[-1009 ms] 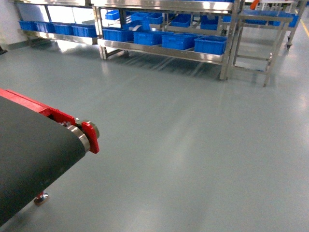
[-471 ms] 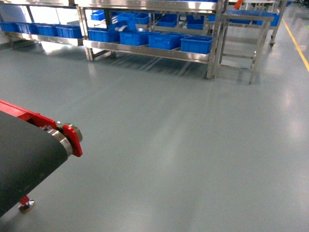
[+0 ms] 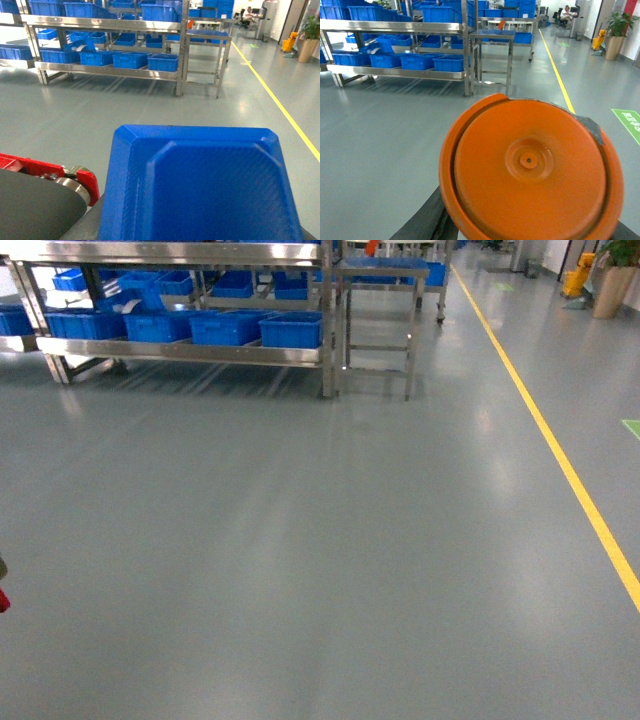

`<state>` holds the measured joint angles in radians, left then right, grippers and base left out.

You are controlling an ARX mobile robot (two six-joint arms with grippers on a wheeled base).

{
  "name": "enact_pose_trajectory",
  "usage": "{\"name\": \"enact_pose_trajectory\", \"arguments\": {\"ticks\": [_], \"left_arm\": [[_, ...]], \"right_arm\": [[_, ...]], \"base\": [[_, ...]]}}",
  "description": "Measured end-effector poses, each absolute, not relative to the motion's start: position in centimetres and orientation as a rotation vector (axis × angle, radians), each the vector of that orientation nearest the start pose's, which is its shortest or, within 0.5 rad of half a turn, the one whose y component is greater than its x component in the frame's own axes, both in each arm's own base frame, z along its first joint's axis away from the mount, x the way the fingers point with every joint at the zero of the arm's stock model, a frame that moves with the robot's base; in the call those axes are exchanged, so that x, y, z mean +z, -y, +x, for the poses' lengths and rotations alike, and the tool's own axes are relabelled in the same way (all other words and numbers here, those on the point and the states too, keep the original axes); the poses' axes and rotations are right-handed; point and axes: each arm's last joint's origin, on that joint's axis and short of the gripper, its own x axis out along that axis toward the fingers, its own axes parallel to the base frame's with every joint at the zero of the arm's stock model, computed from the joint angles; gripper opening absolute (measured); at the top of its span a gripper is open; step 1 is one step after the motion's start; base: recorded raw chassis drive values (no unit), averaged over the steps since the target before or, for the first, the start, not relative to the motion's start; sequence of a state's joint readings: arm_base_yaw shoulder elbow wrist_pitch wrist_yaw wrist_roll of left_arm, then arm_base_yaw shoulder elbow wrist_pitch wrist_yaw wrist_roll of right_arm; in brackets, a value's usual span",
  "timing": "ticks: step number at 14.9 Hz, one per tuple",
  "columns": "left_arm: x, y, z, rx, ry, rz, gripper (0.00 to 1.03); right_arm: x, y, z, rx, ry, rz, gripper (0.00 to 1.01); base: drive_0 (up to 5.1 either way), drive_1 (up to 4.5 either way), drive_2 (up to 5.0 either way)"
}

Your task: Sort blue parts and orange caps into right shelf containers

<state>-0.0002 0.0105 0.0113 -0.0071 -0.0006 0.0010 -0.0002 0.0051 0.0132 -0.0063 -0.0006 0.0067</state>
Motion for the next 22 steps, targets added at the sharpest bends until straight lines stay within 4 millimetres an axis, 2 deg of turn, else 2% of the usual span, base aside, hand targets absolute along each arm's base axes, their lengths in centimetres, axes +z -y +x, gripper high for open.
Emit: {"name": "enact_pose_trajectory", "arguments": {"ticks": [16,22], "left_arm": [[16.59,0.00,9.77,0.000,-0.006,0.001,0.42],[16.57,0.00,9.77,0.000,-0.007,0.001,0.42]], "right_arm": [[16.72,0.00,9.72,0.000,0.004,0.007,0.45],[16.69,0.00,9.72,0.000,0.001,0.007,0.45]], "base": [[-1.6,-1.56,-1.6],[0.0,4.21,-4.2]]}}
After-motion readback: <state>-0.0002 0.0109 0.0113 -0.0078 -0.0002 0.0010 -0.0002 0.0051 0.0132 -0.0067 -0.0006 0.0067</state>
